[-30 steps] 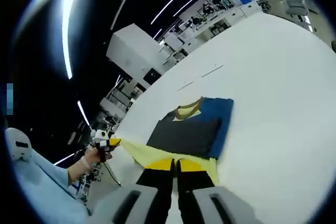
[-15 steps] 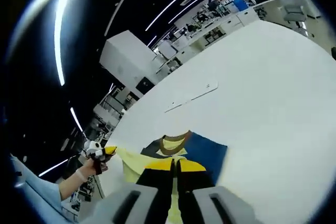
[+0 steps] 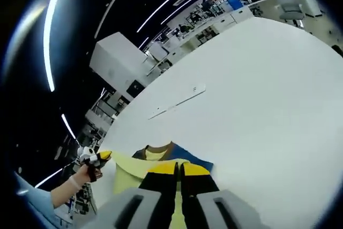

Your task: Fold the garment on the visible template until the final outline fits inside the template.

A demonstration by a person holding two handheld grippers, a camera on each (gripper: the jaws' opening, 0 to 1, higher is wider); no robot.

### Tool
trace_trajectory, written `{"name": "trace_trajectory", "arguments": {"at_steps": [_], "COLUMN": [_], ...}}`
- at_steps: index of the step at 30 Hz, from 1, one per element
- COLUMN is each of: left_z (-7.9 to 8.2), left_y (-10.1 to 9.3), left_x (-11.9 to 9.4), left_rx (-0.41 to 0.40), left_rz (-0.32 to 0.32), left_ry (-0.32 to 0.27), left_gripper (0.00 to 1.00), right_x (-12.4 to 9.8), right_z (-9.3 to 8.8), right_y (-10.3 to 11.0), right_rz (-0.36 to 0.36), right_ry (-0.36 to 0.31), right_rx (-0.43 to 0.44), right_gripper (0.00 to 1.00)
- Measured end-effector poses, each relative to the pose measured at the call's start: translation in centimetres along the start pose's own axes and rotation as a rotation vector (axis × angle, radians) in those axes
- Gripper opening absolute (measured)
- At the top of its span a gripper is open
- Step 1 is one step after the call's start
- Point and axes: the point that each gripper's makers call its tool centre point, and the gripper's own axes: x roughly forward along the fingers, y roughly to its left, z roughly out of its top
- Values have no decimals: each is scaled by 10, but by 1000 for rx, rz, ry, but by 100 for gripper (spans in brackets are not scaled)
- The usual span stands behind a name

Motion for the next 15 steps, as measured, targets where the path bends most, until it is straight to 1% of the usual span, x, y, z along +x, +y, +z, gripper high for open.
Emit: {"name": "trace_trajectory", "arguments": {"at_steps": [2, 6, 9, 13, 15], "left_z": [-3, -7, -15, -20, -23], "left_y": [8, 14, 23, 34, 34], "left_x": [1, 3, 3, 5, 7], "left_rx": [-12, -19, 10, 15, 22], "left_rz": [22, 34, 75, 97, 109], "left_ry": [10, 16, 47, 63, 71], "left_gripper": [0, 0, 0, 0, 0], "right_x": [4, 10, 14, 19, 21], "right_z": [-3, -6, -9, -16, -18], "right_y": [-6, -14, -20, -28, -29], "right_rz": [-12, -30, -47, -65, -70], "right_ry": [11, 27, 42, 65, 69], "right_rx": [9, 15, 5, -9, -14], "right_gripper": [0, 0, 0, 0, 0]}}
